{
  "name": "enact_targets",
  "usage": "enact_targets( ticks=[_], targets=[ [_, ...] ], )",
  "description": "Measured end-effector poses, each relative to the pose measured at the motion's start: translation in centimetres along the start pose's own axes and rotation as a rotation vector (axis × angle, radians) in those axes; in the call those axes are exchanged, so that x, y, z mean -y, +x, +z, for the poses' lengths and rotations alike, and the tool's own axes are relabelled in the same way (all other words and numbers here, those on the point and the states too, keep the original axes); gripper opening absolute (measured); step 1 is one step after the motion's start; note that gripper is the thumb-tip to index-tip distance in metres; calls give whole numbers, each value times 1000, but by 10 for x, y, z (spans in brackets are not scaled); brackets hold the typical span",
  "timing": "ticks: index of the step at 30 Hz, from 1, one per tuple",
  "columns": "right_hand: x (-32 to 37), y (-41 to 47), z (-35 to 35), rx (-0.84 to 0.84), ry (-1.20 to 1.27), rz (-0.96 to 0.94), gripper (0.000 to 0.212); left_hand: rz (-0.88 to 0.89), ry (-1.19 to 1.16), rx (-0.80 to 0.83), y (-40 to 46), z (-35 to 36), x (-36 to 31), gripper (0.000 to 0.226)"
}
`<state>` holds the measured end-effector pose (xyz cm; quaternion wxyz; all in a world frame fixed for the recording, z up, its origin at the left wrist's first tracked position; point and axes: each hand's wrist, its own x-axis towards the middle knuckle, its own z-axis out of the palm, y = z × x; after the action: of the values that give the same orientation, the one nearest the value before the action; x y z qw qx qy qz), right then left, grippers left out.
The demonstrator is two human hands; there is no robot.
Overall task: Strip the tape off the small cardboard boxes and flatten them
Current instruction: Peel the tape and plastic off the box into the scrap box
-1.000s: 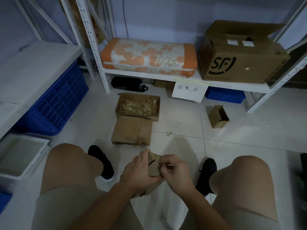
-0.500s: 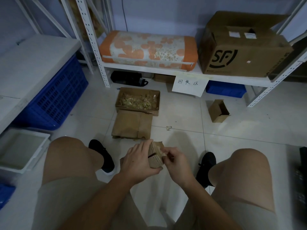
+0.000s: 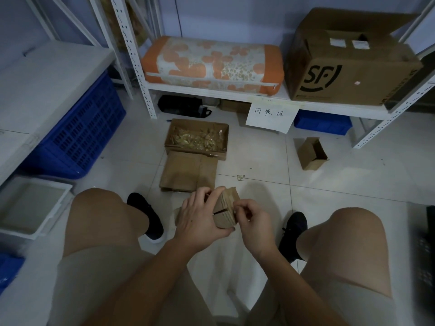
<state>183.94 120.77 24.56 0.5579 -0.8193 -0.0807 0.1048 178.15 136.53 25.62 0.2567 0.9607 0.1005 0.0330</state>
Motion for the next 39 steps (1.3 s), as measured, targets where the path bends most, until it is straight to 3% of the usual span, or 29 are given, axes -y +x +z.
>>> enact_targets(
  ticks=[5,12,17,22,28,30,34,39],
  targets=[
    [3,8,3,-117,40,27,17,-17,-15,-49,6,0,2,102],
    [17,24,-2,77,137,14,28,-83,-78,-71,20,2,12,101],
    [17,36,-3,48,284,90,25,-74,-123,-58,34,1,20,102],
    [14,46,-5,49,282,124,10,-29,-165,-3,49,-5,28,102],
    [13,52,-4,106,282,121,9,30,-195,78,62,-12,35,102],
    [12,53,-5,139,297,131,15,52,-167,121,64,-14,36,103],
    [9,52,-10,295,249,103,48,141,-85,174,63,-18,37,103],
    [4,47,-8,362,115,79,38,167,-63,213,58,-18,39,103]
  ],
)
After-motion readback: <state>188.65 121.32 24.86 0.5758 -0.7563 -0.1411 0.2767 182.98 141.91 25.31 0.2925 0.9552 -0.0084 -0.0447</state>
